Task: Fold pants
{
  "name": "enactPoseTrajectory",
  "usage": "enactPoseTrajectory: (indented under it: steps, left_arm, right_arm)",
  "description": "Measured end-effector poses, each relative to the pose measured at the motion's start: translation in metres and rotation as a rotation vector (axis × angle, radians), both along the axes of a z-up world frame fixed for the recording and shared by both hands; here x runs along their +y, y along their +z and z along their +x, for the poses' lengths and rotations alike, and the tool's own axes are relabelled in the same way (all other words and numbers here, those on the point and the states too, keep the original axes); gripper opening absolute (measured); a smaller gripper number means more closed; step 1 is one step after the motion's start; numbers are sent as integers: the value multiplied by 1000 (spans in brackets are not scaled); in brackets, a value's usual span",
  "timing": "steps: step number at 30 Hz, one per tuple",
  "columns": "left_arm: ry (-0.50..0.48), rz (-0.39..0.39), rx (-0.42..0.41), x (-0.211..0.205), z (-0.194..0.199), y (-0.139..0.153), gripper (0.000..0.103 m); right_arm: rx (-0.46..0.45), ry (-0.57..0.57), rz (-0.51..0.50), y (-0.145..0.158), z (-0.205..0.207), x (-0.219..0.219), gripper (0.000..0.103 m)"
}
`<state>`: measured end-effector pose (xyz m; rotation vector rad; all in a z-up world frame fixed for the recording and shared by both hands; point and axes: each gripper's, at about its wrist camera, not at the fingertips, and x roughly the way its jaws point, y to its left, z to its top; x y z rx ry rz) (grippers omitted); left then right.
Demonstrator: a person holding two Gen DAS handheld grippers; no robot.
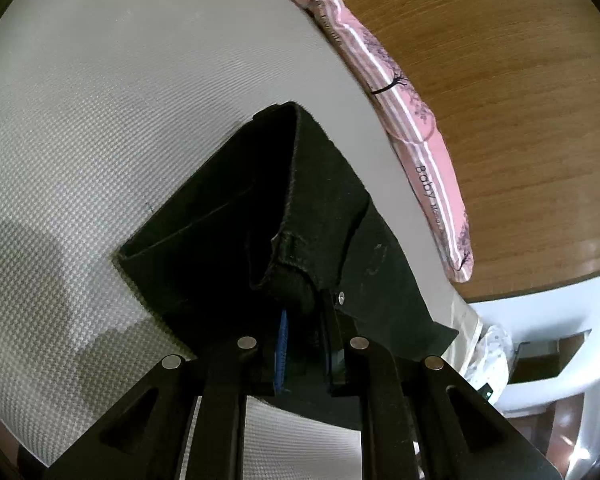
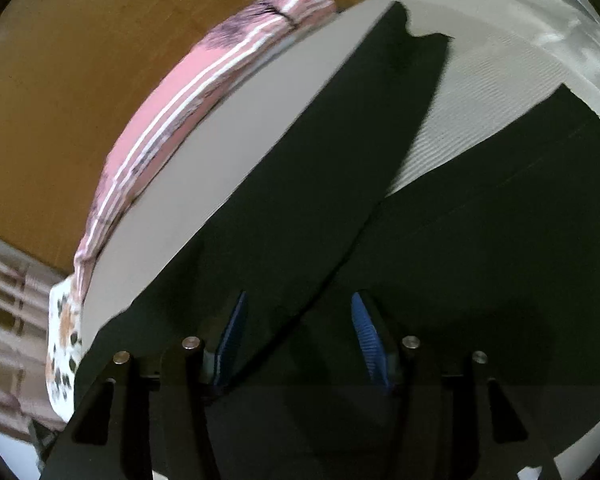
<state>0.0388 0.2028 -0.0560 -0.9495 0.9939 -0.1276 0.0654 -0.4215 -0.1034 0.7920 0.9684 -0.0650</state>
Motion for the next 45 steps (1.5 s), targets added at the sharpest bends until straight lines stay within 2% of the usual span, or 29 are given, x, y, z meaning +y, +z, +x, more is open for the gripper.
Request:
enactPoseTrajectory:
  steps: [5,8,15,18,22,25,27,33,37,41,45]
  left_arm:
    - [2,20,19,0,3,-2,14]
    - [3,29,34,0,6,-4,14]
    - [-7,53,37,-3,9,-2,14]
    - [-12,69,40,-4,11,-1,14]
    - [-19,92,49,-6,14,-2,14]
    - [-30,117,47,-7,15,-2,14]
    - [-39,124,47,-6,17,0,14]
    - [-126,201,12,-2,27,16,14]
    - [-197,244,33,2,34,18,14]
    - [-288,349,53,-1,33,16,14]
    - [-349,430,67,-4,26,10,14]
  right_arm:
    - [-2,-44,64,-6,8,-15,47]
    - [-7,-50,67,-5,14,-16,46]
    - [-8,-80,84,-9,30,-24,37]
    - [-9,-89,90,-9,34,-27,31]
    - [-6,-106,72,-11,36,-30,14]
    - [-12,-102,17,-2,35,-26,6]
    - [-22,-94,-28,9,33,-21,5]
    - [-31,-99,-190,59,1,-7,5]
    - [-14,-98,-250,76,-36,1,4]
    - [44,-94,-258,70,-74,6,4]
    - [111,-91,-236,51,-102,9,4]
